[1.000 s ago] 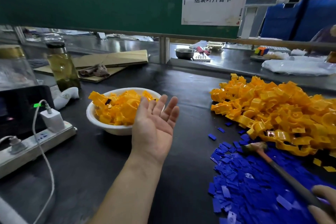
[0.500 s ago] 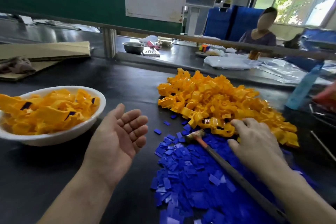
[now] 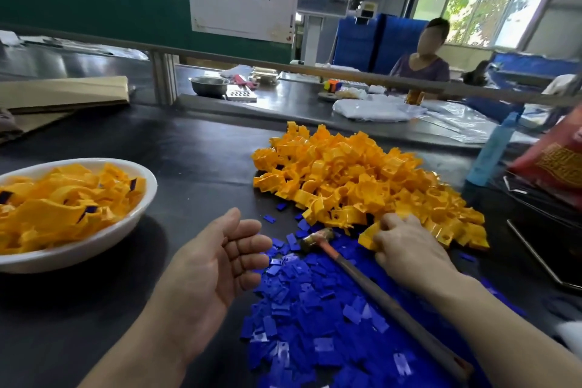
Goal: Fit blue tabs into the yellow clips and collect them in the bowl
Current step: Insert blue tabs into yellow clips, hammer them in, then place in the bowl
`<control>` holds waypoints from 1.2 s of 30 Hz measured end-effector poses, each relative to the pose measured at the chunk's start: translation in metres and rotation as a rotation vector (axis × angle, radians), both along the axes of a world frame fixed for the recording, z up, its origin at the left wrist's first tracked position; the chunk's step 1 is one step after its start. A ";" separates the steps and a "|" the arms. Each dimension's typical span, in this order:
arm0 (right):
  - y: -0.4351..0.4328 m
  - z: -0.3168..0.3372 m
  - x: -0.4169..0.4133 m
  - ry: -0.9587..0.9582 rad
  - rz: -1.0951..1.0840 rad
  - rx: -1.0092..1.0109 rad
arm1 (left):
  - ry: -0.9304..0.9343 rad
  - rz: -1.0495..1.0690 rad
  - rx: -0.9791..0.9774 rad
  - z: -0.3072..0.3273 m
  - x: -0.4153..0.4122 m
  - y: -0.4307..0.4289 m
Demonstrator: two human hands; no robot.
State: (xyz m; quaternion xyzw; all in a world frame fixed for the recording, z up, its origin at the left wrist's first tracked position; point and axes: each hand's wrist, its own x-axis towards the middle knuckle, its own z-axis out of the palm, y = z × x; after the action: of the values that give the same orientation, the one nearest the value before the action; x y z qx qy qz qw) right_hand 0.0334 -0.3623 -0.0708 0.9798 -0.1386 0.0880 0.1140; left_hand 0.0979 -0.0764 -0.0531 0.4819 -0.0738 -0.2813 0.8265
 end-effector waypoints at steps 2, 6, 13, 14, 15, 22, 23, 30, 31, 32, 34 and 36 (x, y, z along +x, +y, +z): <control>0.006 0.005 -0.012 0.014 0.000 0.046 | -0.009 0.006 0.023 0.000 -0.003 -0.003; 0.031 0.025 -0.038 -0.240 -0.009 0.408 | -0.053 0.017 0.146 -0.002 -0.009 -0.013; 0.098 0.050 -0.070 -0.208 0.000 1.374 | -0.498 -0.169 0.392 -0.019 -0.034 -0.021; 0.102 0.049 -0.071 -0.197 -0.003 1.375 | -0.519 -0.204 0.403 -0.019 -0.036 -0.023; 0.104 0.048 -0.071 -0.203 -0.014 1.377 | -0.523 -0.220 0.408 -0.019 -0.036 -0.024; 0.102 0.042 -0.070 -0.307 -0.038 1.574 | -0.528 -0.261 0.475 -0.025 -0.037 -0.027; 0.101 0.041 -0.069 -0.319 -0.041 1.625 | -0.549 -0.272 0.499 -0.025 -0.039 -0.028; 0.098 0.022 -0.064 -0.367 -0.005 1.840 | -0.541 -0.225 0.571 -0.023 -0.040 -0.028; 0.097 0.021 -0.064 -0.371 0.001 1.853 | -0.526 -0.245 0.557 -0.023 -0.039 -0.027; 0.097 0.021 -0.064 -0.389 0.001 1.865 | -0.507 -0.271 0.527 -0.022 -0.040 -0.027; 0.094 0.020 -0.066 -0.435 0.010 1.901 | -0.449 -0.333 0.442 -0.021 -0.041 -0.028; 0.092 0.019 -0.068 -0.447 0.005 1.939 | -0.359 -0.402 0.366 -0.022 -0.043 -0.030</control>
State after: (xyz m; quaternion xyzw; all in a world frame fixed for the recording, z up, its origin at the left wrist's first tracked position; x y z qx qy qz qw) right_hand -0.0349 -0.2706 -0.0515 0.6105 -0.1669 0.1194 -0.7650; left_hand 0.0549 -0.1062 -0.0752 0.6401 -0.2603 -0.3579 0.6281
